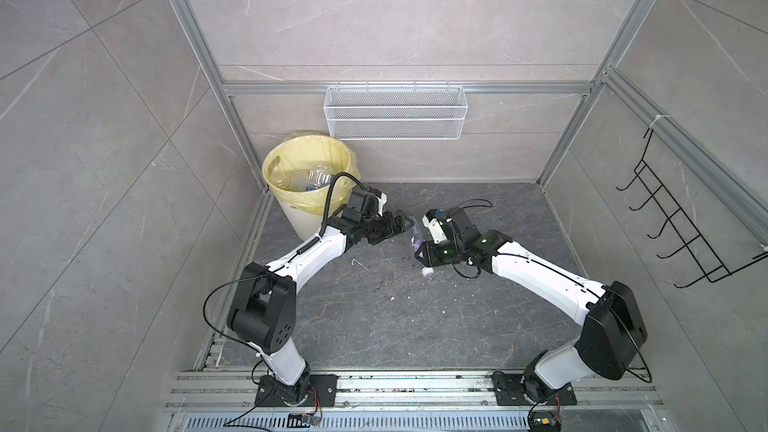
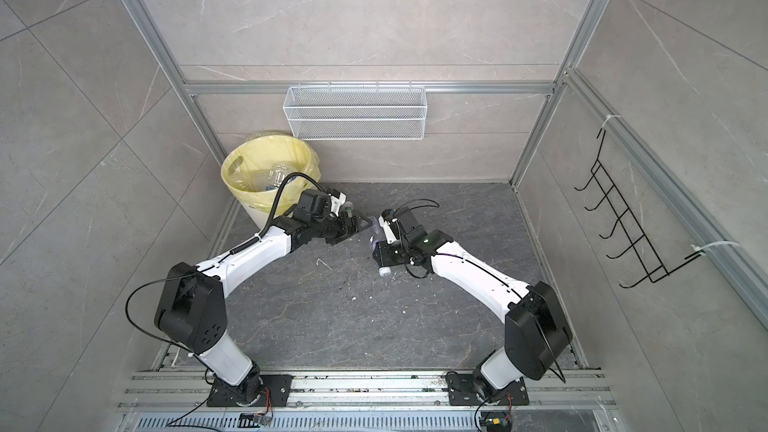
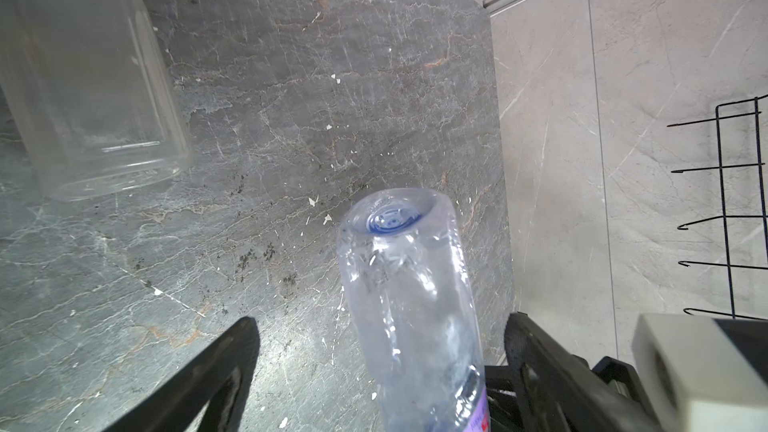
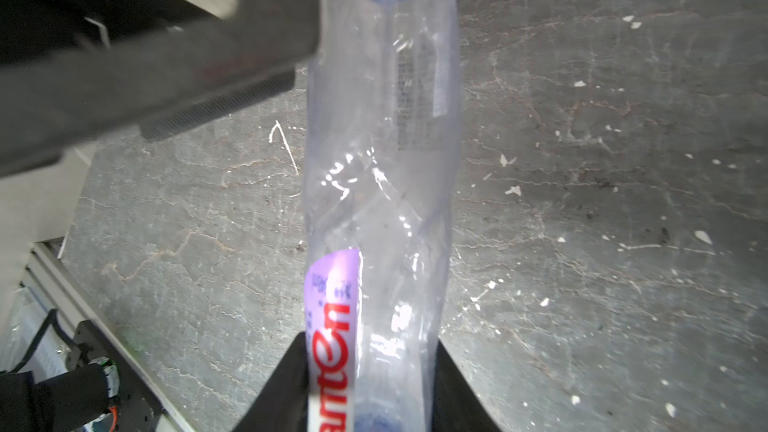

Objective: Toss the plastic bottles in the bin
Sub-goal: 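Lift the bottle upright with the right gripper toward the left gripper, then close the left gripper on the bottle's base and open the right gripper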

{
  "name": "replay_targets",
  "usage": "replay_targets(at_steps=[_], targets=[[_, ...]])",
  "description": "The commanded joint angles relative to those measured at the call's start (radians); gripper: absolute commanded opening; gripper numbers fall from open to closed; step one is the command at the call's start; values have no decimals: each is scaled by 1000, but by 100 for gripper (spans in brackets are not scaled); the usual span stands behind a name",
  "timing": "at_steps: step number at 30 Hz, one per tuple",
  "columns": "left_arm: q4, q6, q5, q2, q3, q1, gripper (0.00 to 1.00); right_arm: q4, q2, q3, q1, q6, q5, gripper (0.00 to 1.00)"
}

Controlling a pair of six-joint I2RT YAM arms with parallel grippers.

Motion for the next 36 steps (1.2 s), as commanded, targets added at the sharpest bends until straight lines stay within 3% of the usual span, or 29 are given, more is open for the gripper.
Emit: replay_targets(at_steps=[1, 11, 14, 20, 25, 31, 36], targets=[[30, -20, 36, 7, 1, 4, 95, 49, 19, 33, -2, 37, -44, 41], [46, -56, 49, 42, -3, 5, 92, 94, 40, 56, 16, 67, -91, 41], [62, -66, 57, 49, -8, 5, 85, 109, 43, 56, 24, 77, -98, 41], [65, -60, 56, 51, -10, 5, 61, 115, 55, 65, 36, 77, -100, 42], [23, -15, 22, 41, 7, 5, 49, 79, 32, 64, 37, 59, -69, 59], [-82, 76, -93, -5, 50, 5, 48, 38, -42, 64, 38, 36, -27, 86], [-197, 134, -157, -33, 164, 6, 48, 2, -90, 87, 39, 5, 8, 98]])
